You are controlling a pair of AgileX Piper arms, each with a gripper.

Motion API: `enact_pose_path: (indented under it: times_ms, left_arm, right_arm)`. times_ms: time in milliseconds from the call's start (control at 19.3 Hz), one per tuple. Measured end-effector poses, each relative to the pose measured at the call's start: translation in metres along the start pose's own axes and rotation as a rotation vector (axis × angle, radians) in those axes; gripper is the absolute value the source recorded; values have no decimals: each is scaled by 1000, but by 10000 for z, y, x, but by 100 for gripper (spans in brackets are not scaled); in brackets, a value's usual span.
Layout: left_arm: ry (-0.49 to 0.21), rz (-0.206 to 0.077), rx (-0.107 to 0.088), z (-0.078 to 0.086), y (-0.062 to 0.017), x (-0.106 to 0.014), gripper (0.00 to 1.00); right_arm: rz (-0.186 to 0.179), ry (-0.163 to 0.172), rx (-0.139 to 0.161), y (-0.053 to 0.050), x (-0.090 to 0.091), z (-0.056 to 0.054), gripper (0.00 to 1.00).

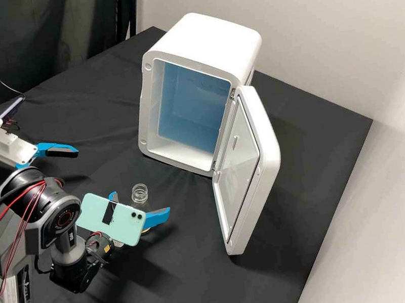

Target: Place the flask in the incubator

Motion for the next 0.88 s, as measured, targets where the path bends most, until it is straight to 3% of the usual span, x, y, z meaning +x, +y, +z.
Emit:
enact_pose_path:
  times_ms: [363,571,779,883]
  left_arm:
    - [66,18,-18,-159,27,-29,100]
    - [101,-1,-34,-241,-18,-30,100]
    - [110,-1,-37,-261,-18,-34,100]
    - [132,-10,-21,-342,-46,-45,100]
  right_arm:
    - [-4,6,-2,-9,2,-14,100]
    - [-4,6,-2,-9,2,-14,100]
    - [-4,6,-2,-9,2,-14,100]
    - [-5,7,-3,-11,2,-15,100]
